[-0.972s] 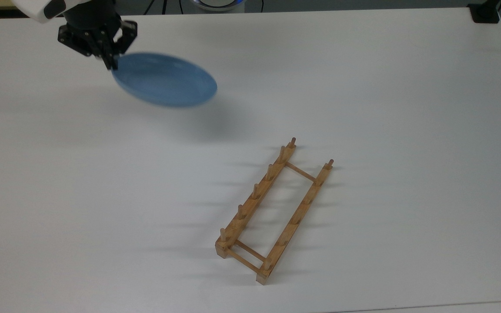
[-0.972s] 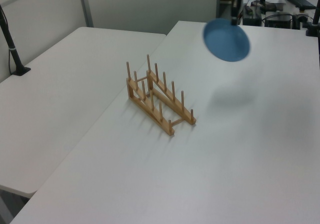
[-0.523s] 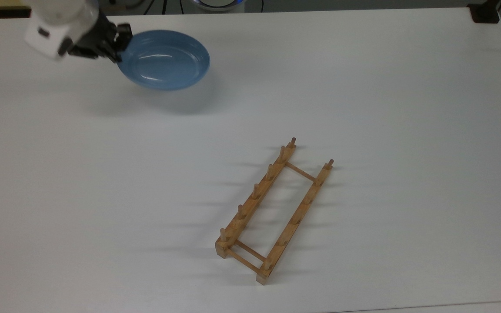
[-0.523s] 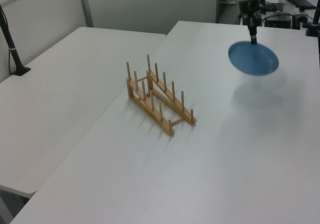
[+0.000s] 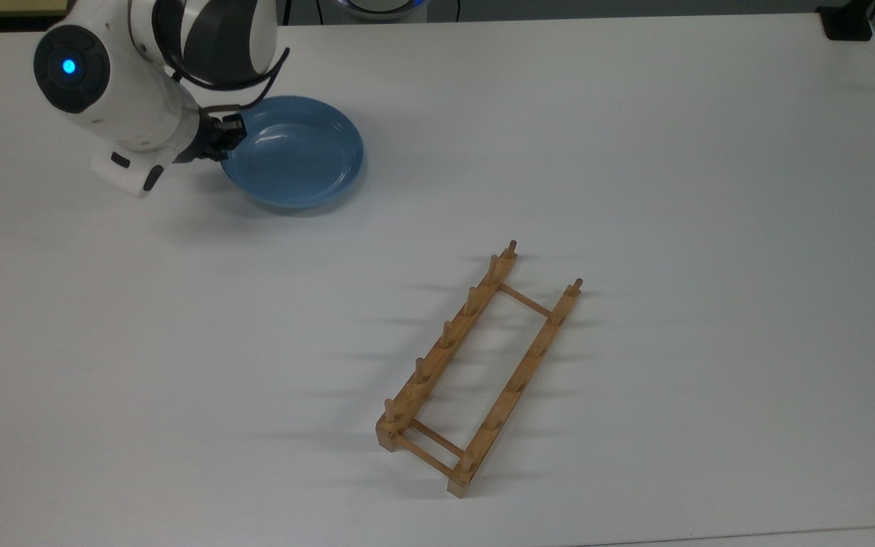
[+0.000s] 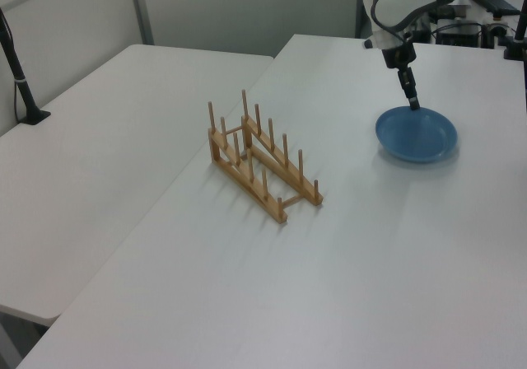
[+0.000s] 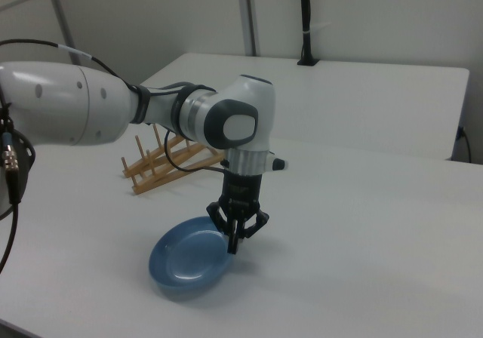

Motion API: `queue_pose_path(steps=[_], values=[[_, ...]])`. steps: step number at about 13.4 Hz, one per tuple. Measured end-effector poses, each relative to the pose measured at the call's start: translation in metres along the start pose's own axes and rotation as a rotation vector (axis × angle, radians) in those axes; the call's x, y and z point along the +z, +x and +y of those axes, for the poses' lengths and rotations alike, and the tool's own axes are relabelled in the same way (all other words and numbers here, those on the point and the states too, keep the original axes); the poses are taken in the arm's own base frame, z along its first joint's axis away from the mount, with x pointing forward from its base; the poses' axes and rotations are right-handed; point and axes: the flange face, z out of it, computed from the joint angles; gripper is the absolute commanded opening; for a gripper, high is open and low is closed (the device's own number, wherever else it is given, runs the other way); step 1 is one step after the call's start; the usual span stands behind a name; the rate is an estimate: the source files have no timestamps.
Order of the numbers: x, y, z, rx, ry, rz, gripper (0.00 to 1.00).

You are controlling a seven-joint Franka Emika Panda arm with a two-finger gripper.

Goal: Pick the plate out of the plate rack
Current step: 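Lower the held plate flat onto the table beside the rack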

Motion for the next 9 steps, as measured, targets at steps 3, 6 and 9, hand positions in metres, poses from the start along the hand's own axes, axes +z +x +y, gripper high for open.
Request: queue_pose_path(steps=[3,6,9], values=[[0.0088,0.0087,0.0030,0.017,-0.010,0.012,0.06],[0.0125,0.0115,0.0030,0.024,-0.009,0.010,0.84],[0.0097,0.0119,0.0034,0.033,-0.013,0.016,1.00]])
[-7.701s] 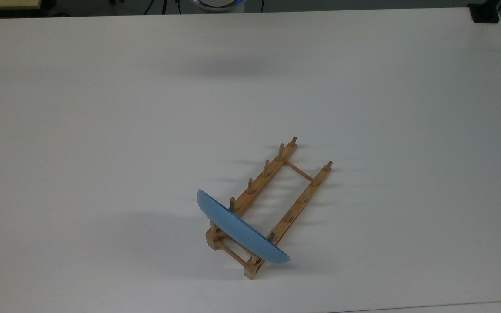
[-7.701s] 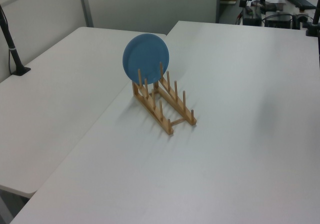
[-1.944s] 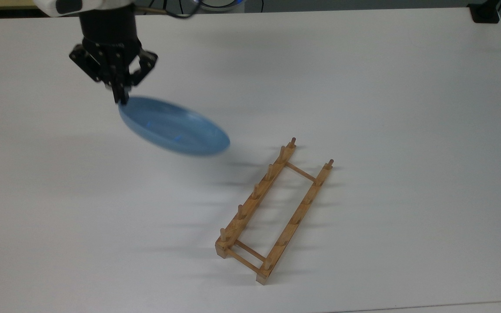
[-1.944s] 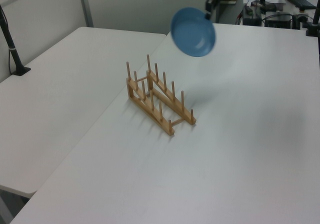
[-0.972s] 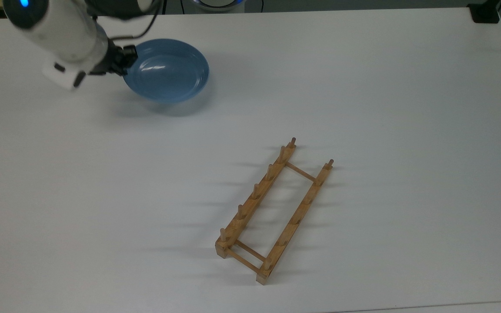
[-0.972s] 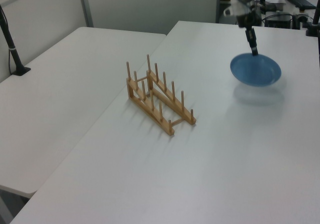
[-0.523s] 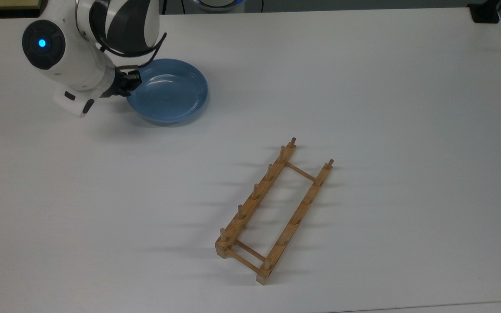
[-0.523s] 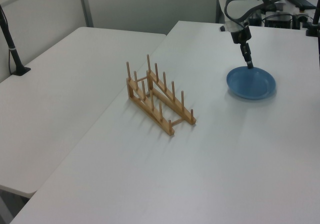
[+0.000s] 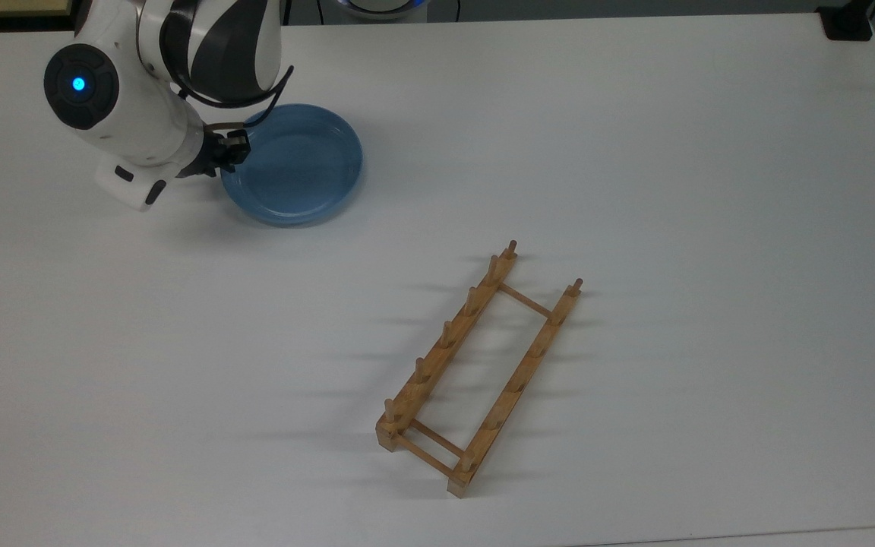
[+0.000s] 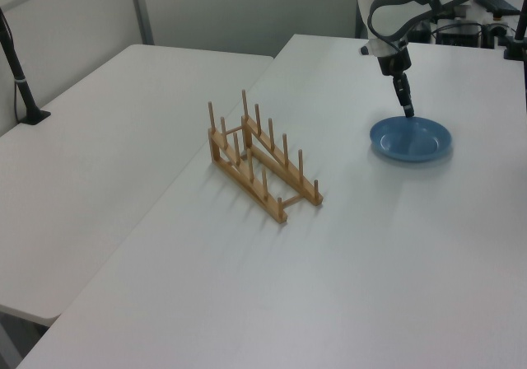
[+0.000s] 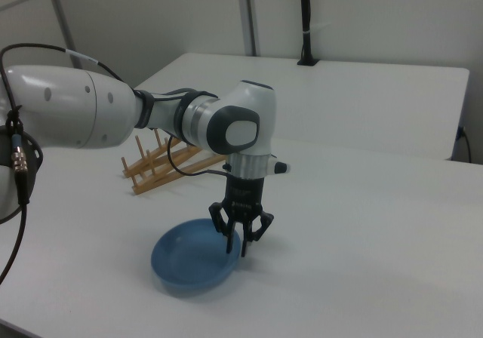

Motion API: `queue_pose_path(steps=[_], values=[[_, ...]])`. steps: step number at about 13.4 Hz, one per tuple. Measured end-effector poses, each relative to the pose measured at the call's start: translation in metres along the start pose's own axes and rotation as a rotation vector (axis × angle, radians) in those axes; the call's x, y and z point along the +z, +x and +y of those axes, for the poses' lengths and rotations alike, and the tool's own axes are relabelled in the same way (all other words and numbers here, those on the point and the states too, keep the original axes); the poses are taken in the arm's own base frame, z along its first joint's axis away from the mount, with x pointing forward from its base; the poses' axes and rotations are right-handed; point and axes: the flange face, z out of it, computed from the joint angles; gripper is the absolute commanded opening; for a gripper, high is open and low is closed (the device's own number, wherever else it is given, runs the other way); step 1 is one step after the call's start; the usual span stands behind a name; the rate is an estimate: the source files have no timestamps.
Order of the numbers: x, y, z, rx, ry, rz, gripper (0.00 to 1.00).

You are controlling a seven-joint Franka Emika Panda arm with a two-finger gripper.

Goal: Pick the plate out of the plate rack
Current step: 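Lower the held plate flat onto the table beside the rack, then open the gripper and raise it away from the plate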

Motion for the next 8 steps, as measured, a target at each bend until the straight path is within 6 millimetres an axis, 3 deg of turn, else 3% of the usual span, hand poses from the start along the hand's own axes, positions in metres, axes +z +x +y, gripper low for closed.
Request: queue_pose_path(steps=[3,5,8], values=[[-0.013,-0.001,0.000,0.016,-0.013,0.022,1.00],[-0.033,-0.007,-0.001,0.036,-0.029,0.055,1.00],[-0.098,-0.034,-0.015,0.129,-0.064,0.155,1.00]])
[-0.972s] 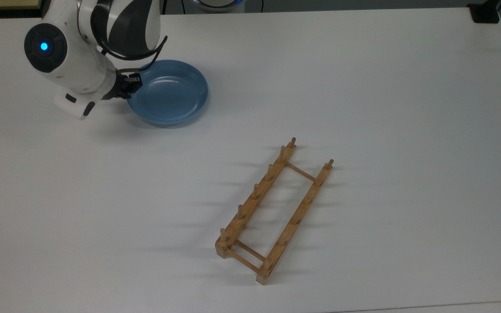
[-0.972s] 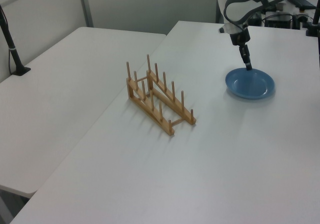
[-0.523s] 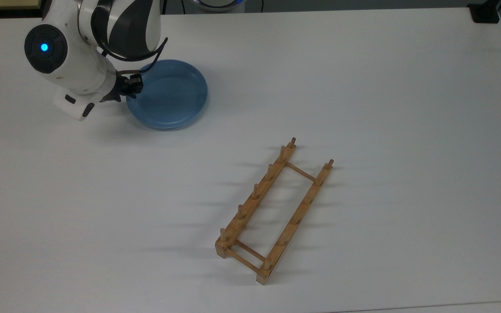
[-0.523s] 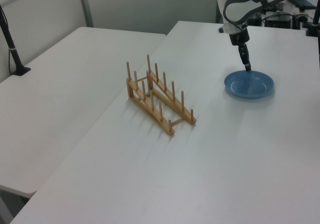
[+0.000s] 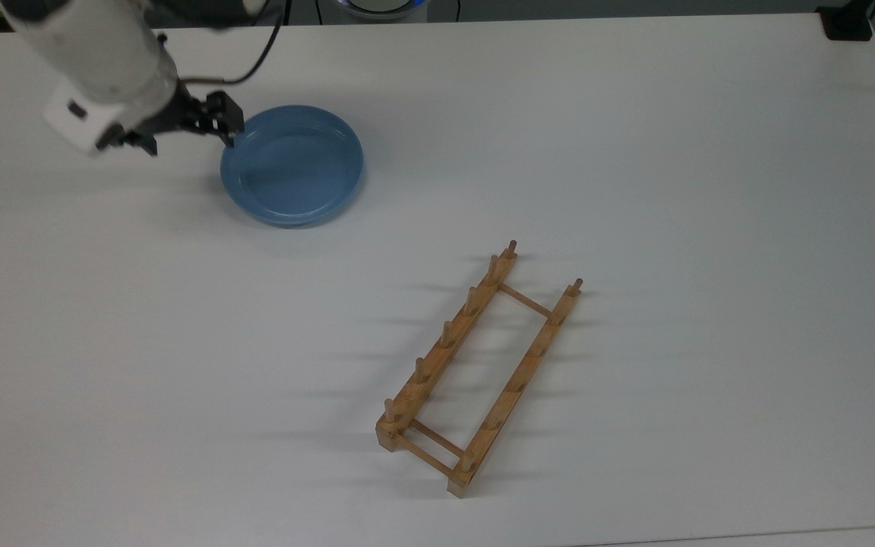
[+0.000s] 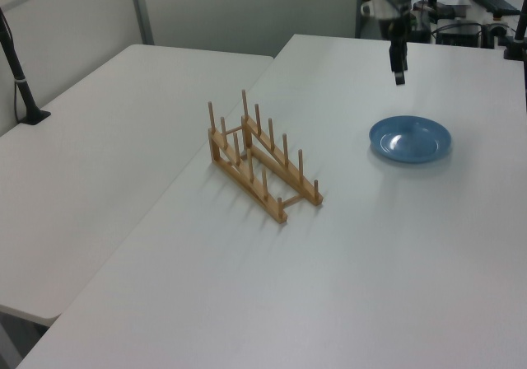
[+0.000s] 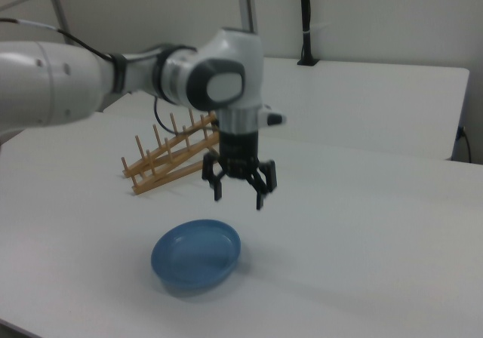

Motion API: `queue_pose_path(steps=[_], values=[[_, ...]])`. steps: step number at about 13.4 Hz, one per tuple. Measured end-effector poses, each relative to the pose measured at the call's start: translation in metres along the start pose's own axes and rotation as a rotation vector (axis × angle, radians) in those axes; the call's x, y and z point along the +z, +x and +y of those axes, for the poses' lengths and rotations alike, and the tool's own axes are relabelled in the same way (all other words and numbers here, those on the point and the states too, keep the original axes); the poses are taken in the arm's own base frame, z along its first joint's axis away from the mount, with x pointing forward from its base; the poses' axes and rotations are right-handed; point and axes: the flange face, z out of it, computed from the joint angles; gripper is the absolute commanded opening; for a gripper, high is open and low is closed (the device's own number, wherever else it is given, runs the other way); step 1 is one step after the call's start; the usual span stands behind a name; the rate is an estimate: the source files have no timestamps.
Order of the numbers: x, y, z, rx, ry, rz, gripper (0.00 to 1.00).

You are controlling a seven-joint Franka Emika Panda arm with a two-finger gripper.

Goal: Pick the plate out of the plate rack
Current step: 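Open the gripper and raise it away from the plate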

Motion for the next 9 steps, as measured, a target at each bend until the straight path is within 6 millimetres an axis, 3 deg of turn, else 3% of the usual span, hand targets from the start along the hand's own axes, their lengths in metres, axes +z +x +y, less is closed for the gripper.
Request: queue_pose_path(steps=[3,9], values=[[-0.064,-0.023,-0.029,0.128,-0.003,0.084,1.00],[-0.160,-0.074,-0.124,0.257,0.027,0.163,1.00]])
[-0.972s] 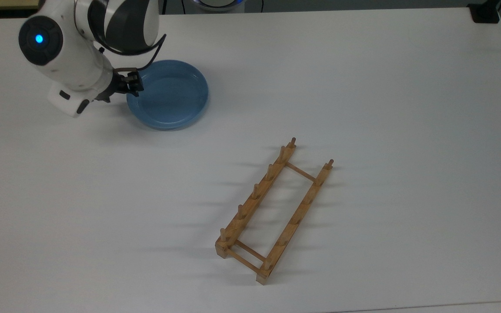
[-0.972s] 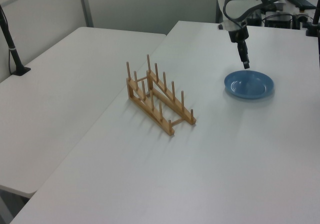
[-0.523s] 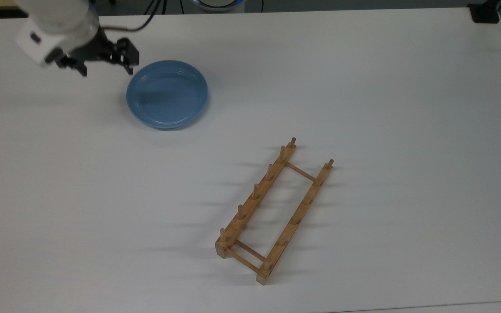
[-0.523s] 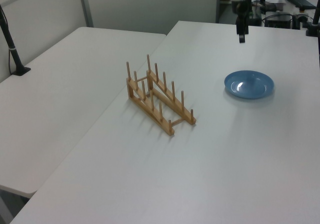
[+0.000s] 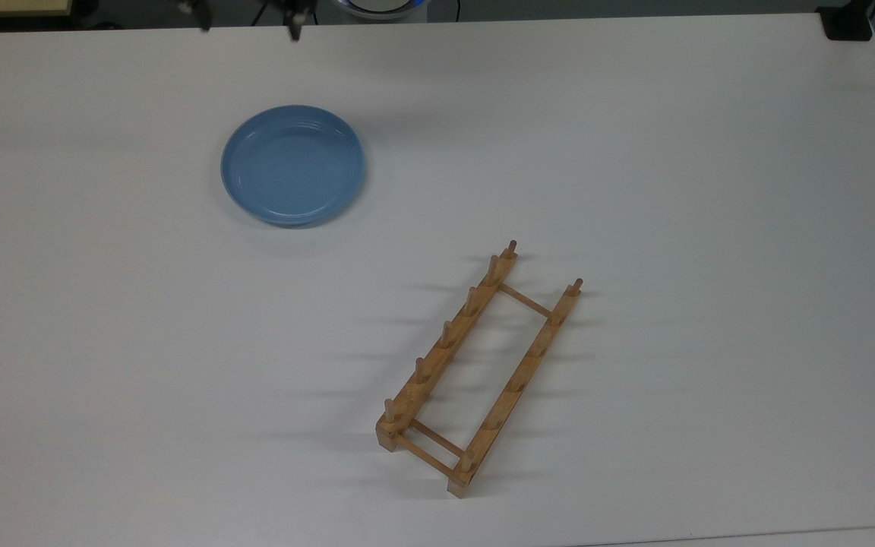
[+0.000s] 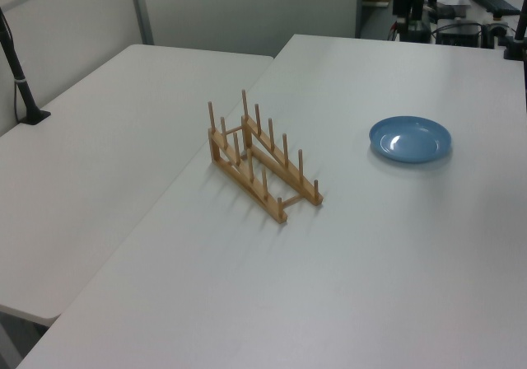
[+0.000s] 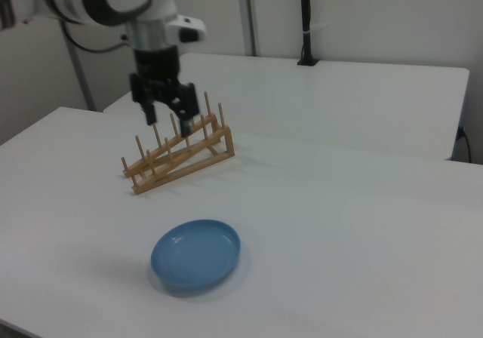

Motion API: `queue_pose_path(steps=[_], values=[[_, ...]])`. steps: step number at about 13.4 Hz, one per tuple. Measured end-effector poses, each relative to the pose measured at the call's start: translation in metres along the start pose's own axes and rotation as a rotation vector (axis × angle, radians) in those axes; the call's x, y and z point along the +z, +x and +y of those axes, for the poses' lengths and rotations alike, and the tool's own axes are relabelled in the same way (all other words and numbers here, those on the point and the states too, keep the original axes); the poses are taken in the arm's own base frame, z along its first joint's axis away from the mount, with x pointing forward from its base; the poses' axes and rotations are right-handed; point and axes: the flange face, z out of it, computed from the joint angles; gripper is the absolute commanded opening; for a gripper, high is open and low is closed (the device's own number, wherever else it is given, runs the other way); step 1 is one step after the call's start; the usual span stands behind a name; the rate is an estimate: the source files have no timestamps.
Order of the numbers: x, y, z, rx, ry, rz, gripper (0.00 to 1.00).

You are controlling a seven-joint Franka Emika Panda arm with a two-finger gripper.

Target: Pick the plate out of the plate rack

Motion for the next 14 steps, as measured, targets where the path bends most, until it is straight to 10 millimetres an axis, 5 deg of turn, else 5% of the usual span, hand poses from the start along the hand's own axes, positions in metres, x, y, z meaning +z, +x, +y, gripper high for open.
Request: queue_pose_path(steps=[3,7,14], values=[[-0.019,-0.024,-0.046,0.025,0.026,-0.018,1.00],[-0.013,-0.026,-0.098,0.019,0.050,-0.014,1.00],[-0.009,0.002,-0.078,-0.107,0.064,0.130,1.00]])
